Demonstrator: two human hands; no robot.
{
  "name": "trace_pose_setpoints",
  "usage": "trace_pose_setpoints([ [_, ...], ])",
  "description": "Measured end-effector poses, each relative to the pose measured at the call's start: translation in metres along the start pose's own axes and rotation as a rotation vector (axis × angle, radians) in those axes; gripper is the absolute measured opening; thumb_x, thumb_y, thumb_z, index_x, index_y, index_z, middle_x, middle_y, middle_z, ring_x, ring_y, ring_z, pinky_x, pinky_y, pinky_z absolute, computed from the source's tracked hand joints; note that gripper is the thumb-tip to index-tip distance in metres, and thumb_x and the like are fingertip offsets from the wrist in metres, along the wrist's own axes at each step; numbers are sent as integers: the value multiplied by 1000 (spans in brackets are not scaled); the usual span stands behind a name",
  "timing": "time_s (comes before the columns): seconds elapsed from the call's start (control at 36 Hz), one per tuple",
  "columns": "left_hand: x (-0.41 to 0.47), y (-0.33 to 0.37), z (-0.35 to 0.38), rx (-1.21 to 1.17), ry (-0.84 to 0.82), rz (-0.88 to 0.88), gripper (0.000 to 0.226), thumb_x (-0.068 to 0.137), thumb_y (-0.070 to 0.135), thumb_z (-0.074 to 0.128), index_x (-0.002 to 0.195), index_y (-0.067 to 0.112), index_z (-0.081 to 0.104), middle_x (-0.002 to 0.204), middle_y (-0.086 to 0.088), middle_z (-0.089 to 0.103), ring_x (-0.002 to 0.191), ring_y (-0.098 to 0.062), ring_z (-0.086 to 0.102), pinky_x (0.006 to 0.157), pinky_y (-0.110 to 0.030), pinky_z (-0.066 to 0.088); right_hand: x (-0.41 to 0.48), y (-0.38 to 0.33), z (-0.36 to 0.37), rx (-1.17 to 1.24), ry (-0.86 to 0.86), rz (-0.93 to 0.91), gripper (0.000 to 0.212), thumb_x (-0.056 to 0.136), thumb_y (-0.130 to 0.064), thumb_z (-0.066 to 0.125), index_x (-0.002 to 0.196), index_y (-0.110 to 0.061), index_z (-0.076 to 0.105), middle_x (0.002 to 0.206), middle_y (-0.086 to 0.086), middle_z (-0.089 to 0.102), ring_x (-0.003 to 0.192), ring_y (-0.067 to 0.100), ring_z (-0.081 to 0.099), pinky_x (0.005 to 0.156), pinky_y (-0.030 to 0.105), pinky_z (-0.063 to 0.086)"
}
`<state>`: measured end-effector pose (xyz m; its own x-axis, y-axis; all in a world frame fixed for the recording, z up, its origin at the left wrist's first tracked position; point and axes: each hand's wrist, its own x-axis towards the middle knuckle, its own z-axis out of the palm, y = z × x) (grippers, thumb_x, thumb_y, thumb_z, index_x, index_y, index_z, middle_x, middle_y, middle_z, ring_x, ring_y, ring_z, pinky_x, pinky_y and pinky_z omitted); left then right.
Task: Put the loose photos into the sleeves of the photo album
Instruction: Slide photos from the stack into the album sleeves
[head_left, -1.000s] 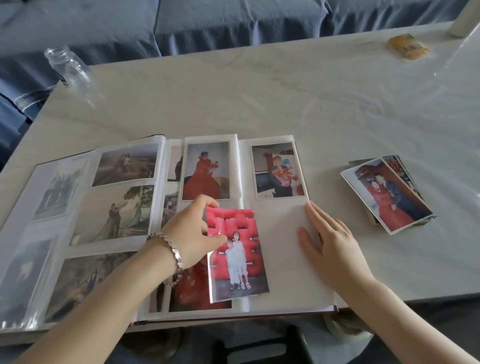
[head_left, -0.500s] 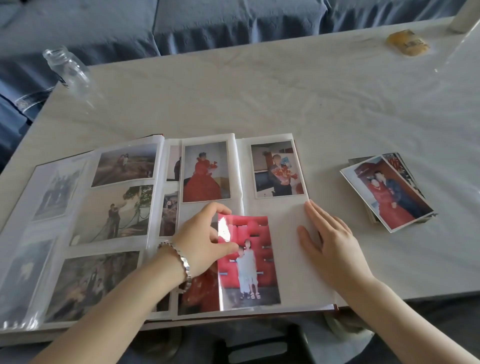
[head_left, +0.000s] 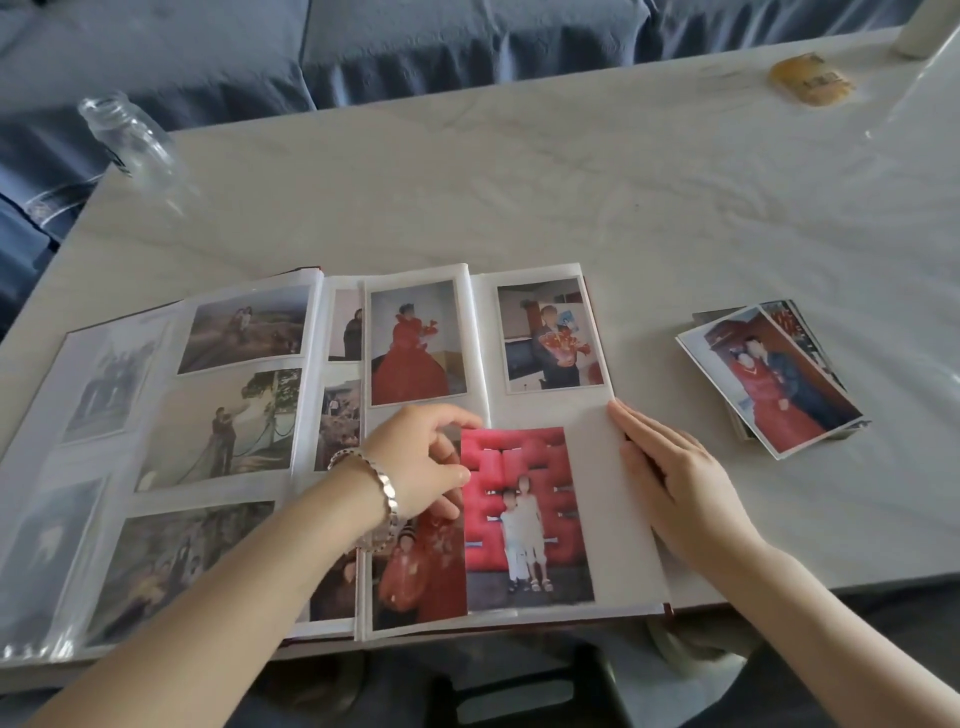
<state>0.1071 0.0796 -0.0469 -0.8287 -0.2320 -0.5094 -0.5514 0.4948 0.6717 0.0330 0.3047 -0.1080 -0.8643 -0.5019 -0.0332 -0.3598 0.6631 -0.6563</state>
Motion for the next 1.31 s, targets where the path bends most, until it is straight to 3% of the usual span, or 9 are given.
trace_pose_setpoints([
  [0.28, 10, 19, 9, -21, 22, -51, 41, 84, -7, 59, 117, 17, 56, 74, -7, 65, 54, -12, 66, 53, -21, 55, 0, 3, 3, -8, 11, -36, 43, 96, -18, 45, 138, -23, 41, 130, -20, 33, 123, 25, 45, 94, 24, 30],
  [0.39, 12, 25, 16, 13, 49, -50, 36, 85, -5, 59, 115, 15, 55, 74, -5, 64, 50, -8, 64, 43, -12, 46, 0, 6, 5, -16, 38, -63, 45, 94, -35, 36, 136, -22, 44, 131, -18, 36, 119, 29, 50, 96, 27, 30],
  [0.56, 9, 26, 30, 38, 92, -23, 32, 85, 0, 62, 112, 14, 50, 79, -5, 66, 58, -14, 67, 53, -18, 54, 1, 7, 7, -19, 76, -109, 56, 90, -45, 27, 133, -19, 51, 130, -15, 41, 117, 29, 54, 96, 31, 33],
  [0.64, 9, 24, 29, 53, 110, -15, 30, 83, 2, 65, 108, 13, 51, 77, -1, 67, 42, -3, 56, 43, -13, 44, 1, 8, 7, -17, 82, -116, 54, 90, -44, 29, 134, -19, 50, 130, -16, 41, 116, 29, 54, 95, 31, 34],
  [0.72, 9, 22, 27, 129, 106, 2, 38, 81, 8, 69, 113, 17, 49, 73, 7, 68, 40, 5, 47, 48, -10, 39, 0, 11, 7, -9, 58, -98, 46, 92, -34, 36, 136, -23, 45, 131, -17, 40, 117, 29, 52, 95, 31, 34],
  [0.89, 6, 27, 32, 101, 104, -20, 37, 85, 5, 64, 113, 21, 45, 74, 1, 66, 45, -6, 58, 43, -9, 44, 1, 11, 9, -19, 93, -112, 44, 91, -30, 39, 133, -20, 50, 129, -16, 42, 115, 30, 54, 95, 31, 34],
  [1.0, 7, 28, 40, 141, 153, -12, 38, 85, 2, 61, 113, 22, 45, 76, -3, 67, 62, -12, 66, 61, -20, 53, 1, 9, 7, -20, 85, -101, 46, 91, -33, 37, 134, -21, 49, 126, -17, 43, 116, 29, 53, 95, 28, 33],
  [1.08, 10, 28, 43, 117, 155, -24, 38, 83, 2, 62, 110, 23, 46, 78, -3, 67, 67, -13, 66, 62, -22, 53, 2, 8, 6, -7, 66, -91, 44, 95, -35, 34, 135, -22, 47, 128, -17, 43, 118, 27, 51, 96, 27, 33],
  [1.31, 6, 29, 37, 43, 94, -13, 29, 87, 6, 62, 107, 20, 48, 79, -4, 69, 58, -12, 67, 53, -14, 52, 1, 6, 3, 18, 48, -84, 48, 91, -34, 32, 136, -22, 46, 127, -20, 39, 122, 21, 48, 97, 23, 30],
])
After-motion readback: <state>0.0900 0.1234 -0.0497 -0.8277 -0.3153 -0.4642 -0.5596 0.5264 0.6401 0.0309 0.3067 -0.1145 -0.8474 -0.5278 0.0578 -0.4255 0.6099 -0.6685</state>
